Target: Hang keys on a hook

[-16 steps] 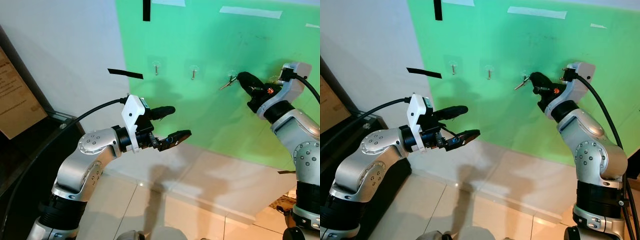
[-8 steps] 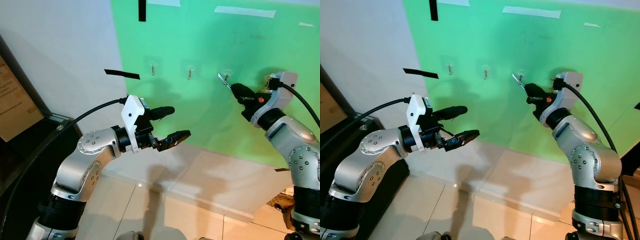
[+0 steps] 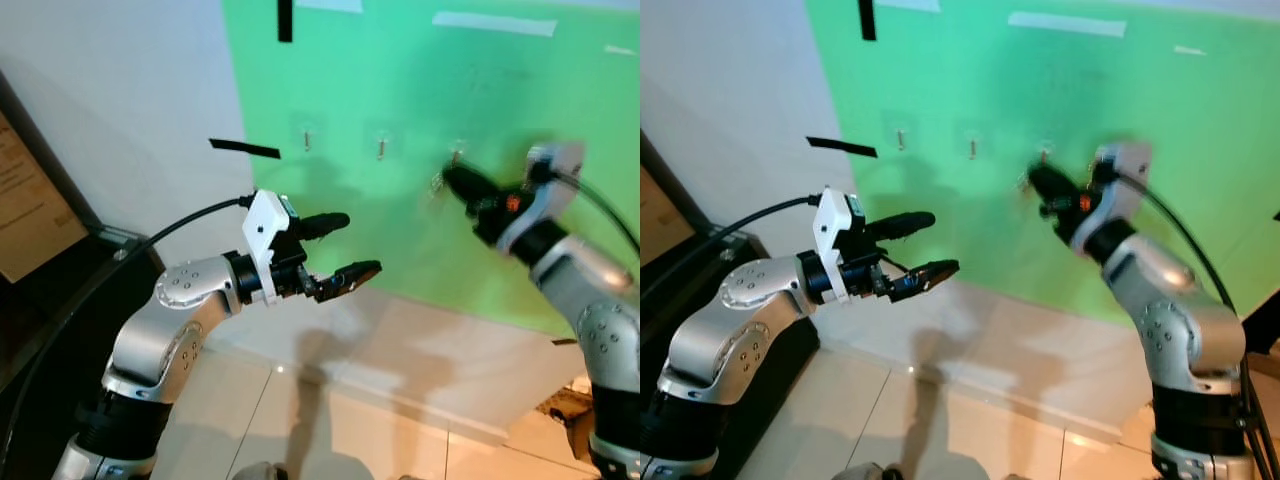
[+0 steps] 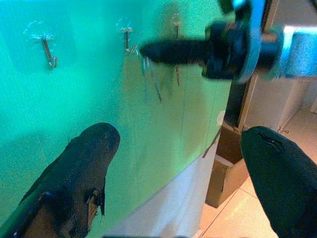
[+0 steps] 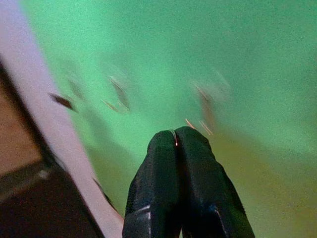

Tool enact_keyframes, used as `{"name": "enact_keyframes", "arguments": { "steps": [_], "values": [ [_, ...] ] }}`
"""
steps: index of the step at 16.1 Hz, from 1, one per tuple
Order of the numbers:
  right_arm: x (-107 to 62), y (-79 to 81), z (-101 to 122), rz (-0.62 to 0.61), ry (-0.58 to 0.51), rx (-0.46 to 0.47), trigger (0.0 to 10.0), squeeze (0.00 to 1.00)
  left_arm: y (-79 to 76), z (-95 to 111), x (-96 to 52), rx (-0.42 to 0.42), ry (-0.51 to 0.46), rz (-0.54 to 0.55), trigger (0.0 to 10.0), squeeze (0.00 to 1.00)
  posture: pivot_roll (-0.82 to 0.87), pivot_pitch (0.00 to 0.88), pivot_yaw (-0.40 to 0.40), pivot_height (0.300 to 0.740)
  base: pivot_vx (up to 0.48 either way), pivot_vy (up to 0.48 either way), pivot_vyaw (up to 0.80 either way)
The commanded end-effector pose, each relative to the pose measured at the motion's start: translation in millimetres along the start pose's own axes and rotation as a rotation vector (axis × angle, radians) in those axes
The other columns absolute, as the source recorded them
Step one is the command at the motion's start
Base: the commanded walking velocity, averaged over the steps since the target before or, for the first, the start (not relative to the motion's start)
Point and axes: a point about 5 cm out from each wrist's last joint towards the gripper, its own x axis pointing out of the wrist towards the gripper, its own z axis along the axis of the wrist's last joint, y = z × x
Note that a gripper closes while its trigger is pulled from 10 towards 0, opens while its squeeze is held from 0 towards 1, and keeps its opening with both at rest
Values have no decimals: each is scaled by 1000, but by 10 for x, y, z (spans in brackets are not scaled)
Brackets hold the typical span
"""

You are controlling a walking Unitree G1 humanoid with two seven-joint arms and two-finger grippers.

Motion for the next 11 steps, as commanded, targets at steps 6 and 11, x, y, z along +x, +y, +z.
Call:
{"name": "enact_keyframes", "arguments": {
  "steps": [6, 11],
  "values": [
    [-1, 33, 123, 36, -77, 16, 10000, 0, -5, 42, 27, 20, -6, -6, 10000, 0, -67, 0, 53, 740, 0, 0, 0],
    [140, 42, 137, 33, -96, 45, 10000, 0, 3, 46, 23, 21, -7, 0, 10000, 0, -61, 0, 47, 740, 0, 0, 0]
  ]
}}
